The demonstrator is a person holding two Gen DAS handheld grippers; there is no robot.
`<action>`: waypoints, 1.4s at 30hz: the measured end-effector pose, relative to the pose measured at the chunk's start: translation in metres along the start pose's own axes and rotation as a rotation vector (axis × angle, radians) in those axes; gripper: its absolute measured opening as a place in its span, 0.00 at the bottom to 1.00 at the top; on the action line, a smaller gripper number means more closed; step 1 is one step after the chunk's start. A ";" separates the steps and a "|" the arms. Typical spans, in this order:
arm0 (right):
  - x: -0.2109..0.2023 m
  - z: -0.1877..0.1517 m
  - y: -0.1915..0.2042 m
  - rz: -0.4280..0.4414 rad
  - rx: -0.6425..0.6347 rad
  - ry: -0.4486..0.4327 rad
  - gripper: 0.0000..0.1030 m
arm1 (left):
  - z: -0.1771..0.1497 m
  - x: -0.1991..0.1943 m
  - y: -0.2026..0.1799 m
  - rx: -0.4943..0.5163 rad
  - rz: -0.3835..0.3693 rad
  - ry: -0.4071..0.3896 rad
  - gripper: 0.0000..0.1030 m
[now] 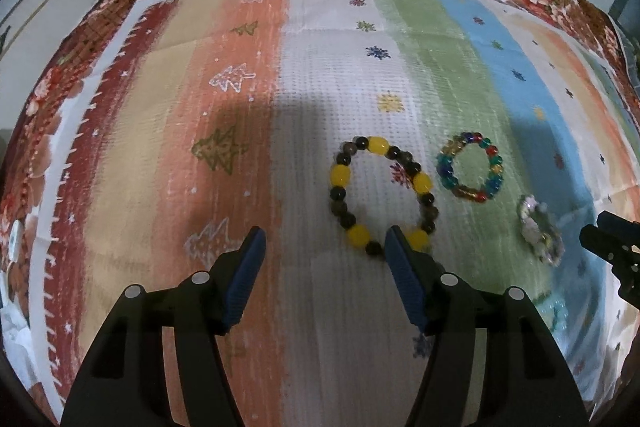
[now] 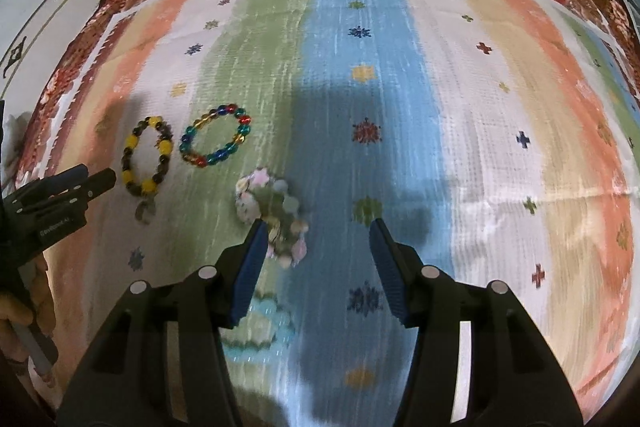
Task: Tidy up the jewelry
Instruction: 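Close left tool on the black-yellow bracelet while right tool grasps the white charm bracelet, then lift and carry the black-yellow bracelet in left tool while right tool carries the charm bracelet to the tin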
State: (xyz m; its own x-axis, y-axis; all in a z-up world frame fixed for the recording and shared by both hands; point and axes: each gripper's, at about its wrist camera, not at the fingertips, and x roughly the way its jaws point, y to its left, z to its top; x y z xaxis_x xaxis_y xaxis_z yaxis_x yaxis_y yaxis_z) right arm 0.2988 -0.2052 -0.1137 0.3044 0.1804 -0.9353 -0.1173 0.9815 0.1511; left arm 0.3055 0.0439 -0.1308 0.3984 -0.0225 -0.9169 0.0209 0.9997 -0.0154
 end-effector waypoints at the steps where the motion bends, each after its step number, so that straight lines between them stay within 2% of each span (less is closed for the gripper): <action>1: 0.004 0.002 0.000 0.003 0.002 0.007 0.52 | 0.001 0.003 0.001 -0.004 -0.001 0.004 0.60; 13: 0.035 0.013 0.003 -0.029 -0.003 0.051 0.52 | 0.011 0.029 0.003 -0.004 -0.008 0.040 0.60; 20: 0.041 0.014 0.006 -0.053 -0.022 0.054 0.52 | 0.011 0.031 0.002 0.027 0.003 0.025 0.59; 22: 0.042 0.013 0.006 -0.063 -0.029 0.052 0.48 | 0.010 0.031 0.001 0.040 0.005 0.016 0.57; 26: 0.043 0.013 0.005 -0.086 -0.041 0.048 0.38 | 0.011 0.030 0.001 0.041 0.004 0.013 0.47; 32: 0.043 0.010 0.003 -0.073 -0.054 0.053 0.12 | 0.009 0.029 -0.001 0.055 0.013 0.006 0.16; 33: 0.043 0.011 0.004 -0.070 -0.053 0.051 0.12 | 0.008 0.029 -0.001 0.053 0.016 0.005 0.10; 42: 0.036 0.009 0.004 -0.054 -0.061 0.043 0.12 | 0.007 0.022 0.004 0.038 0.005 0.002 0.09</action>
State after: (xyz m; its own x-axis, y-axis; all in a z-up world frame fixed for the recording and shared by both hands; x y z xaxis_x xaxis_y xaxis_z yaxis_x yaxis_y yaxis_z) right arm 0.3177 -0.1945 -0.1438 0.2706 0.1231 -0.9548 -0.1593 0.9838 0.0817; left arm 0.3205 0.0473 -0.1480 0.3966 -0.0169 -0.9178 0.0538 0.9985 0.0048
